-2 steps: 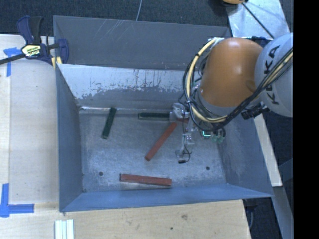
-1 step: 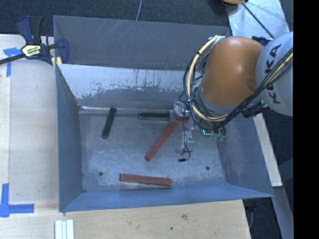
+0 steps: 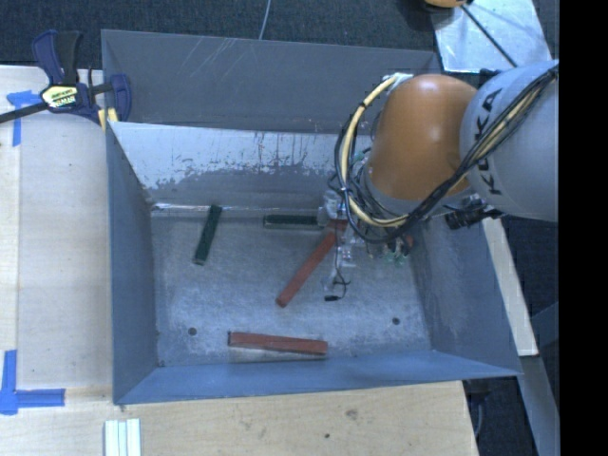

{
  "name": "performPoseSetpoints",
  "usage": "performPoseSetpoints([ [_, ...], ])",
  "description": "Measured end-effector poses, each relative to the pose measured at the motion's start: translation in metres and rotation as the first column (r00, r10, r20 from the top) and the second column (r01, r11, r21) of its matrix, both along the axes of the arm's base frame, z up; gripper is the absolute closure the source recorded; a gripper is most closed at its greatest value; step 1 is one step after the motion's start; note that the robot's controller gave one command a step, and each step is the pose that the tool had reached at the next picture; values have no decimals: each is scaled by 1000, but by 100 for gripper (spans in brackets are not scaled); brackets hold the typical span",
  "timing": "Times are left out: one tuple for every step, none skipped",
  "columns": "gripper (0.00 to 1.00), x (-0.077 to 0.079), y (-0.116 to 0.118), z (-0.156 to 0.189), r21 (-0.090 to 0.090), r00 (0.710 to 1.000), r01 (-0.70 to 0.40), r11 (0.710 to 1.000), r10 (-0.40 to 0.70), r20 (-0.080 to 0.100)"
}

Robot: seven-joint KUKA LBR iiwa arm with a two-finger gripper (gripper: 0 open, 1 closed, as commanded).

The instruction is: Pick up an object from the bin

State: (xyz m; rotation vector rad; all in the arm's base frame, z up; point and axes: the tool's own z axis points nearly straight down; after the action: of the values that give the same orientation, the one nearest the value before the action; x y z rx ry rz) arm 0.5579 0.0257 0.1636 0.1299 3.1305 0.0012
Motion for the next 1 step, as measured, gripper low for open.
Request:
performPoseSetpoints([
  [0,6,0,-12,0,1000,20,1000,-20,-1],
])
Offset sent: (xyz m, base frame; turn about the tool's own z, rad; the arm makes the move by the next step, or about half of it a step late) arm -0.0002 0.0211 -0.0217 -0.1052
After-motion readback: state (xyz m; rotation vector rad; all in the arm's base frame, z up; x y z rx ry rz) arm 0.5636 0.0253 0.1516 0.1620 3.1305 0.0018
